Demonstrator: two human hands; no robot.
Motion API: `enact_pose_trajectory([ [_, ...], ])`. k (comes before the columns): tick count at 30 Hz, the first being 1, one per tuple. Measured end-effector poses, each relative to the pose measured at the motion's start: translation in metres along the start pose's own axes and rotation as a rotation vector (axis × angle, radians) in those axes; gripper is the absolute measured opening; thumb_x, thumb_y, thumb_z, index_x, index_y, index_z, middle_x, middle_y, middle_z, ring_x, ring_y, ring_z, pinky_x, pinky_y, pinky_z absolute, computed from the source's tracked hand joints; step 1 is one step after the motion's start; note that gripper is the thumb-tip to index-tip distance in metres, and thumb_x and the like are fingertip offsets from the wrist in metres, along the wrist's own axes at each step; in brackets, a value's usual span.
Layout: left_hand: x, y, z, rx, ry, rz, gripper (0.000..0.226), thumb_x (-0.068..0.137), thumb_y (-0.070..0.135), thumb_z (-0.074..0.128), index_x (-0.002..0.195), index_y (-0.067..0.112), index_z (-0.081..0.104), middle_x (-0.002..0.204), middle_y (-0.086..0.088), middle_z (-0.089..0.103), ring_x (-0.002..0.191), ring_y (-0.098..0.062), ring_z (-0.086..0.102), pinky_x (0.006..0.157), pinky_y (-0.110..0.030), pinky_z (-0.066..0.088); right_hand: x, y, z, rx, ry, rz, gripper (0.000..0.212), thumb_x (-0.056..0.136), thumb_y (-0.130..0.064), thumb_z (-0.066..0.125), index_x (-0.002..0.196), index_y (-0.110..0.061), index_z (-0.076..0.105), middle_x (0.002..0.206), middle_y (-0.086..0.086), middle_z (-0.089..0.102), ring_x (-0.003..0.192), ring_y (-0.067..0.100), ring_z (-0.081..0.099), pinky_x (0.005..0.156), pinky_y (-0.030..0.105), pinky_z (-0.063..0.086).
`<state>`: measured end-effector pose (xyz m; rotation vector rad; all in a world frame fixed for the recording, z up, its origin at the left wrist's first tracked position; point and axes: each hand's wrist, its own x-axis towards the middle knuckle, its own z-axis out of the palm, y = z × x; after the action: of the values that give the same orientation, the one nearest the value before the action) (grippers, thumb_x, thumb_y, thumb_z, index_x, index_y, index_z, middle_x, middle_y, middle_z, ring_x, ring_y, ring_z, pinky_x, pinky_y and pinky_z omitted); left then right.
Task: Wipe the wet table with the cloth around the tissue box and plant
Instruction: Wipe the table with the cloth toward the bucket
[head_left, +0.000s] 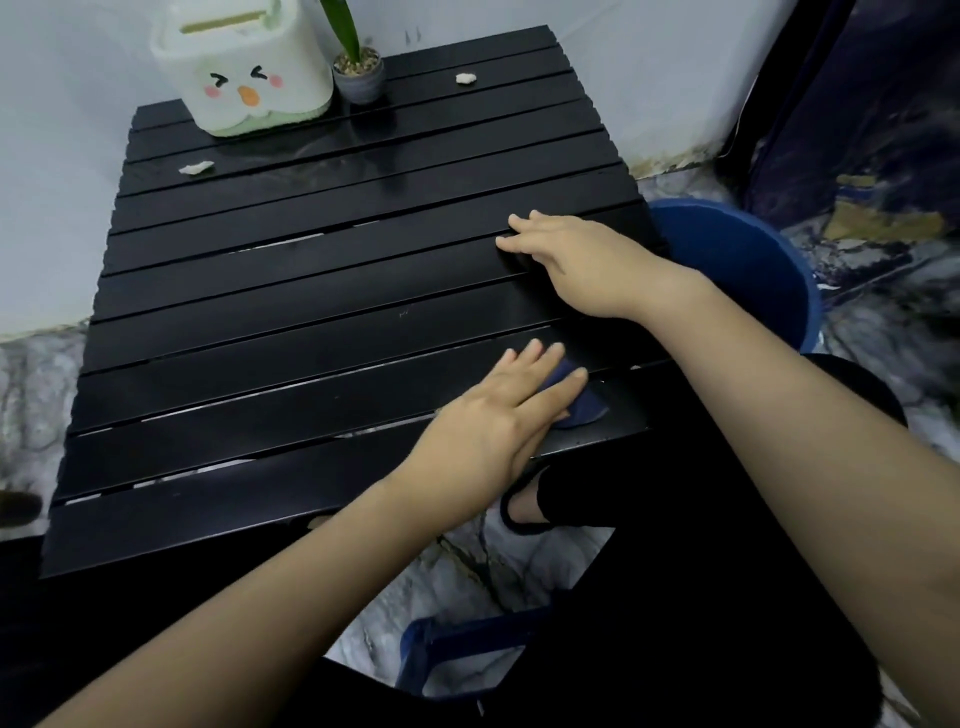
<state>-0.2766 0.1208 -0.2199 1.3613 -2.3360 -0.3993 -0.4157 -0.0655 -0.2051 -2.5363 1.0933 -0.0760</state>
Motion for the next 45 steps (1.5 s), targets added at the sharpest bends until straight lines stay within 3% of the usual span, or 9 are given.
enact_pose_trajectory([
  [14, 0.040, 0.029, 0.016, -0.256, -0.176, 0.318, 0.039, 0.101, 0.012, 0.052, 0.139, 0.003, 0.054, 0.148, -0.021, 0.048, 0.142, -0.034, 0.040, 0.120, -0.047, 0.029, 0.004, 0.000, -0.021, 0.040, -0.131, -0.018, 0.058, 0.097, 0.005, 0.030, 0.146, -0.023, 0.044, 0.160, 0.001, 0.028, 0.148, 0.016, 0.023, 0.119, 0.031, 0.020],
  [19, 0.005, 0.021, -0.036, -0.860, -0.185, -0.165, 0.034, 0.101, 0.008, 0.053, 0.134, 0.006, 0.060, 0.137, -0.004, 0.062, 0.133, -0.012, 0.053, 0.111, -0.026, 0.041, 0.006, -0.003, -0.014, -0.004, -0.025, 0.009, 0.041, 0.102, -0.025, 0.045, 0.143, -0.027, 0.049, 0.155, 0.001, 0.038, 0.143, 0.021, 0.032, 0.115, 0.046, 0.029],
  [24, 0.021, -0.071, -0.087, -1.425, 0.251, -0.670, 0.038, 0.093, 0.035, 0.061, 0.119, 0.008, 0.067, 0.120, -0.012, 0.069, 0.110, -0.027, 0.066, 0.097, -0.035, 0.051, 0.032, -0.017, -0.007, -0.038, 0.080, 0.042, 0.041, 0.101, -0.032, 0.046, 0.141, -0.024, 0.050, 0.153, 0.007, 0.039, 0.139, 0.029, 0.033, 0.110, 0.047, 0.030],
  [27, 0.045, -0.120, -0.118, -1.555, 0.432, -0.797, 0.028, 0.095, 0.030, 0.055, 0.114, 0.010, 0.061, 0.120, -0.011, 0.061, 0.114, -0.027, 0.061, 0.108, -0.041, 0.046, 0.059, -0.026, -0.008, -0.051, 0.104, 0.033, 0.042, 0.101, -0.033, 0.045, 0.142, -0.023, 0.049, 0.154, 0.007, 0.038, 0.141, 0.028, 0.030, 0.111, 0.046, 0.026],
  [30, 0.075, -0.163, -0.140, -1.475, 0.543, -0.878, 0.023, 0.092, 0.011, 0.063, 0.114, 0.004, 0.056, 0.118, -0.019, 0.061, 0.104, -0.026, 0.068, 0.101, -0.038, 0.052, 0.089, -0.031, -0.010, -0.060, 0.122, 0.022, 0.042, 0.101, -0.033, 0.045, 0.141, -0.022, 0.049, 0.154, 0.008, 0.037, 0.142, 0.028, 0.031, 0.112, 0.047, 0.026],
  [35, 0.127, -0.207, -0.149, -1.251, 0.519, -0.954, 0.052, 0.068, -0.005, 0.072, 0.116, -0.001, 0.052, 0.103, -0.024, 0.064, 0.098, -0.034, 0.067, 0.090, -0.041, 0.057, 0.137, -0.033, -0.011, -0.098, 0.123, 0.018, 0.041, 0.102, -0.032, 0.041, 0.141, -0.021, 0.047, 0.155, 0.008, 0.036, 0.142, 0.028, 0.030, 0.111, 0.046, 0.026],
  [38, 0.143, -0.227, -0.155, -1.457, 0.310, -0.911, 0.035, 0.084, 0.011, 0.059, 0.118, 0.000, 0.055, 0.108, -0.022, 0.065, 0.098, -0.034, 0.068, 0.091, -0.039, 0.058, 0.157, -0.030, -0.008, -0.124, 0.145, 0.037, 0.038, 0.103, -0.027, 0.038, 0.138, -0.021, 0.049, 0.155, 0.008, 0.035, 0.142, 0.028, 0.029, 0.115, 0.048, 0.019],
  [40, 0.144, -0.242, -0.162, -1.268, 0.263, -1.006, 0.038, 0.092, 0.034, 0.054, 0.116, 0.004, 0.055, 0.101, -0.017, 0.068, 0.084, -0.028, 0.068, 0.077, -0.034, 0.059, 0.164, -0.028, -0.006, -0.110, 0.178, 0.063, 0.037, 0.103, -0.027, 0.037, 0.138, -0.022, 0.050, 0.155, 0.007, 0.035, 0.143, 0.027, 0.028, 0.118, 0.050, 0.015],
  [45, 0.114, -0.282, -0.162, -0.568, 0.701, -1.101, 0.050, 0.082, 0.062, 0.058, 0.098, 0.015, 0.067, 0.092, -0.010, 0.076, 0.088, -0.026, 0.072, 0.087, -0.052, 0.058, 0.174, -0.024, -0.001, -0.109, 0.219, 0.071, 0.037, 0.103, -0.028, 0.037, 0.136, -0.024, 0.052, 0.154, 0.005, 0.037, 0.142, 0.026, 0.029, 0.118, 0.049, 0.014],
])
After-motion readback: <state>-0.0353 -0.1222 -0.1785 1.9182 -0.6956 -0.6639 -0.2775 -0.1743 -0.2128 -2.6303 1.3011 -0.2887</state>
